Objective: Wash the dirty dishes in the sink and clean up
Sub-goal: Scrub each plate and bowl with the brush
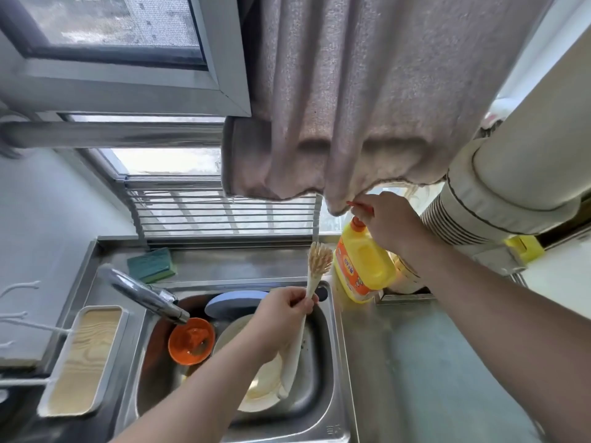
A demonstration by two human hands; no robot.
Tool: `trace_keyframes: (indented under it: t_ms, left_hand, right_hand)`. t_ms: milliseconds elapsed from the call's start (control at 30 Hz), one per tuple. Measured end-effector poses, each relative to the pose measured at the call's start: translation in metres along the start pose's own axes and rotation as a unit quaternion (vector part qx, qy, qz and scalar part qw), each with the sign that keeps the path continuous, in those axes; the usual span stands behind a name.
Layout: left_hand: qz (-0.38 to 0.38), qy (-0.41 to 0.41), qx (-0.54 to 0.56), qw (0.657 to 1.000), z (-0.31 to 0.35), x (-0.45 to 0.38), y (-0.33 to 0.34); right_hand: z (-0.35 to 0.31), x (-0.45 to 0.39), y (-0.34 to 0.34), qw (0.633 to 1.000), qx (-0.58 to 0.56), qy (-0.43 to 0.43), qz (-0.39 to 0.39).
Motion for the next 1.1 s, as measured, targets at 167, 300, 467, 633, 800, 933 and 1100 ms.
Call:
trace_keyframes:
  t_ms: [167,300,467,633,800,933,1100]
  left_hand:
    - [-0.007,0.005,0.021,1.0,0.002,-0.005,0.008]
    - [-0.008,0.025,0.017,1.0,0.009,-0.008,0.014]
    - [0.016,0.03,0.009,0.999,0.014,-0.016,0.014]
    - [0.024,0.045,-0.008,0.999,0.018,-0.023,0.016]
    - [0.032,0.039,-0.012,0.999,0.011,-0.033,0.02]
    - [0.031,0.036,-0.022,0.999,0.004,-0.038,0.027]
    - [0.017,0.028,-0.009,0.999,-0.003,-0.043,0.037]
  right_hand:
    - [-0.003,0.006,0.007,0.996,-0.052,-0.049,-0.054]
    - [-0.006,0.019,0.019,0.984,-0.149,-0.03,-0.089]
    - [0.011,0.021,0.024,0.94,-0.33,0.068,-0.046]
    - [0.041,0.015,0.034,0.887,-0.425,0.179,0.003]
    - [0.043,0.014,0.039,0.872,-0.447,0.199,0.005]
    - [0.036,0.015,0.033,0.872,-0.448,0.197,0.014]
    - [0.03,0.019,0.035,0.881,-0.43,0.197,0.008]
Point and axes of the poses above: each hand's wrist, its own x-axis away from the middle knuckle, its own y-axis out of the palm, z = x × y, the point moved 10 cm from there along -x, towards the middle knuckle, and after that the axes turned 3 degrees about y, right-handed, at the moved point
